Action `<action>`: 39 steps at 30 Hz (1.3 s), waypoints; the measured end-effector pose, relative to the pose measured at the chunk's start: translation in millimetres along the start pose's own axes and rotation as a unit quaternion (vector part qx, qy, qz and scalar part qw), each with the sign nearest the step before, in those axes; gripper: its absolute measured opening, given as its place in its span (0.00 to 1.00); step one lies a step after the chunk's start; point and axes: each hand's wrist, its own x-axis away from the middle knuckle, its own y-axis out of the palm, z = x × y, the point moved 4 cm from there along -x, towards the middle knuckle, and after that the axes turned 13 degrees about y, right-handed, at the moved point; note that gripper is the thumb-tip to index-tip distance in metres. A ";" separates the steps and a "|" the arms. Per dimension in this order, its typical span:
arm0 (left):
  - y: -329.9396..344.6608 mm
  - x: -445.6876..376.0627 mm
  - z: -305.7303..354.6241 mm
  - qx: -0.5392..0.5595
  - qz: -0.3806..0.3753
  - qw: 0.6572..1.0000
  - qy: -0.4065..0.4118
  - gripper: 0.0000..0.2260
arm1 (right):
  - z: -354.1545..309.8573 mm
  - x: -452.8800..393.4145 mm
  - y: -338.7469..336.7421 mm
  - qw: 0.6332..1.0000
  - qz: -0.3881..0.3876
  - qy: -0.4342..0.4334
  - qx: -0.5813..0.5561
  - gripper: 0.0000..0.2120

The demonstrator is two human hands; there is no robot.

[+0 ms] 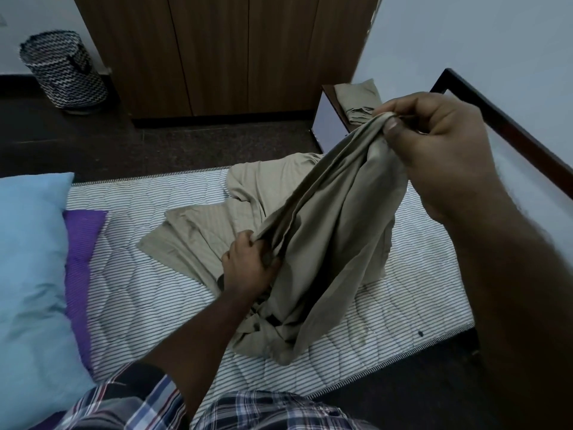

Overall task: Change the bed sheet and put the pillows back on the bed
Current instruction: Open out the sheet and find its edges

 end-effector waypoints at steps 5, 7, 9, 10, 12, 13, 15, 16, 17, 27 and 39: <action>3.3 8.3 8.6 0.031 0.004 0.999 -0.009 0.16 | -0.5 -3.2 -0.6 1.000 0.007 -0.005 0.007 0.11; 0.0 15.0 1.8 0.048 0.024 0.999 -0.007 0.15 | 4.7 -6.5 -4.2 1.000 0.014 -0.001 0.013 0.09; -3.2 23.6 -9.5 0.067 0.057 0.996 0.002 0.16 | 11.2 -9.3 -8.3 1.000 0.020 0.005 0.016 0.08; -5.6 28.0 -15.4 0.077 0.079 0.994 0.006 0.15 | 14.5 -10.6 -10.5 1.000 0.024 0.009 0.014 0.08; -11.2 35.2 -26.5 0.089 0.115 0.989 0.010 0.12 | 19.9 -12.4 -13.6 0.999 0.032 0.020 0.007 0.07; -13.5 37.2 -31.3 0.093 0.118 0.989 0.013 0.11 | 22.5 -13.2 -14.1 0.999 0.036 0.026 0.003 0.07; -17.4 37.6 -37.6 0.109 0.098 0.989 0.034 0.11 | 25.8 -14.0 -13.4 0.998 0.040 0.037 -0.004 0.08; -18.2 37.0 -39.6 0.119 0.084 0.988 0.047 0.11 | 27.8 -14.4 -12.4 0.998 0.038 0.041 -0.008 0.08; -19.1 36.1 -40.7 0.129 0.072 0.987 0.056 0.11 | 28.5 -14.2 -11.9 0.998 0.038 0.045 -0.007 0.08; -41.5 33.5 -66.3 0.102 0.147 0.984 -0.010 0.09 | 21.3 -0.8 -22.9 0.998 0.017 0.026 0.050 0.09; -163.4 -126.1 -67.3 0.039 0.053 0.998 -0.006 0.14 | 251.4 -98.0 -62.1 0.916 0.004 0.342 0.207 0.05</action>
